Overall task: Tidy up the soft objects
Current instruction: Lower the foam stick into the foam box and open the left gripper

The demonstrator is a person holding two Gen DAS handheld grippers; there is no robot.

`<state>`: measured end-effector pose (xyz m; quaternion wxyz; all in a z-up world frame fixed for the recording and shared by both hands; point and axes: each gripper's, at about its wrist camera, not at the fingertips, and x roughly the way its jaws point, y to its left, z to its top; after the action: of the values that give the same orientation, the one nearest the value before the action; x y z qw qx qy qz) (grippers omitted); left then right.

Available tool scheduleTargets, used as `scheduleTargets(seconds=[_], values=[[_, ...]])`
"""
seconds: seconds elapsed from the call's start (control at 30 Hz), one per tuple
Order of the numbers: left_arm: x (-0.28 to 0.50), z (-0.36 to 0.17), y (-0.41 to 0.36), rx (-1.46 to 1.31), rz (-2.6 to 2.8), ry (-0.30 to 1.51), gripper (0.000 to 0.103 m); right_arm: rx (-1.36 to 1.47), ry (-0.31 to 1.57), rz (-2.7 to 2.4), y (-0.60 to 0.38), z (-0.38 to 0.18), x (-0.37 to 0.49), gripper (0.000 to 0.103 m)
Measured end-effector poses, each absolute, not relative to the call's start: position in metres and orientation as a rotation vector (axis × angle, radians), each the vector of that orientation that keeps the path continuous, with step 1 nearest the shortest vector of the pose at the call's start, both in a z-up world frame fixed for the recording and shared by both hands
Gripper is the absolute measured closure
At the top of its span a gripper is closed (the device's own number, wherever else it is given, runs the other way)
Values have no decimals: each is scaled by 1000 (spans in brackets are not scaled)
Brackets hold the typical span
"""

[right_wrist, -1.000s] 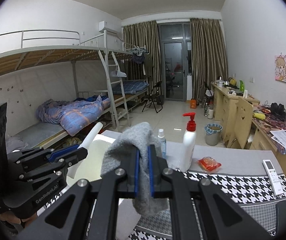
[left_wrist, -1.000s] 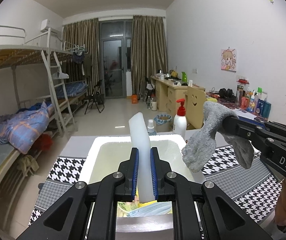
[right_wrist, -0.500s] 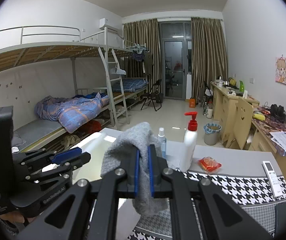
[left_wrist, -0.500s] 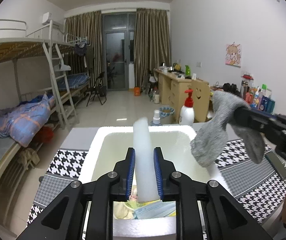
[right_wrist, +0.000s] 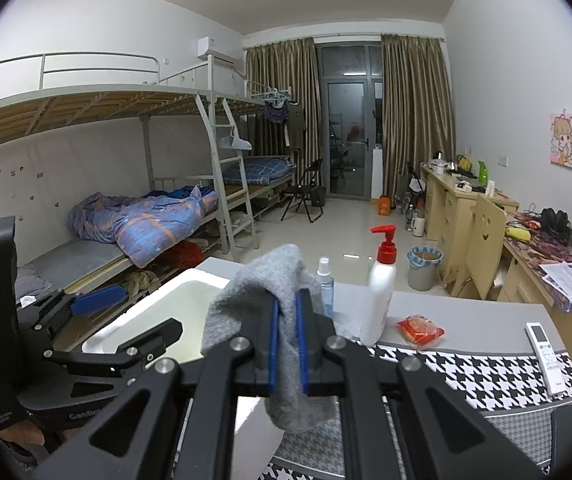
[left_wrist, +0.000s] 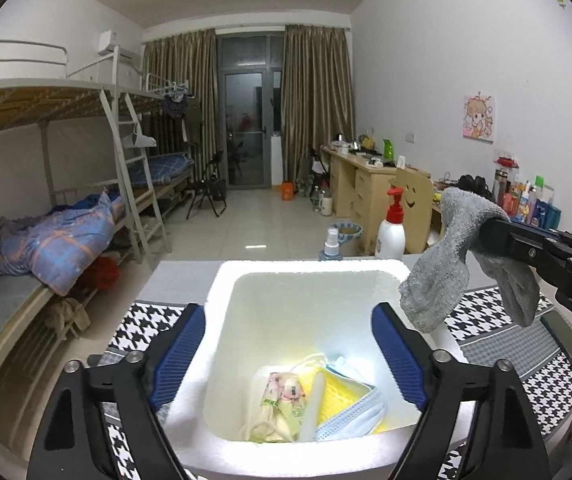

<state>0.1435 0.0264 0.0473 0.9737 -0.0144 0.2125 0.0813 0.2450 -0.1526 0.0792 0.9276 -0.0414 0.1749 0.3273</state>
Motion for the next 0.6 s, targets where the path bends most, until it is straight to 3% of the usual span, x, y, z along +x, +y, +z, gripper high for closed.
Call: scheduleTargets(seconds=[0.27, 0.6], values=[[130, 58, 38, -21, 221, 375, 2, -90, 355, 685, -147, 81, 244, 92], [120, 60, 48, -13, 270, 346, 1, -96, 357, 711, -140, 82, 244, 92]])
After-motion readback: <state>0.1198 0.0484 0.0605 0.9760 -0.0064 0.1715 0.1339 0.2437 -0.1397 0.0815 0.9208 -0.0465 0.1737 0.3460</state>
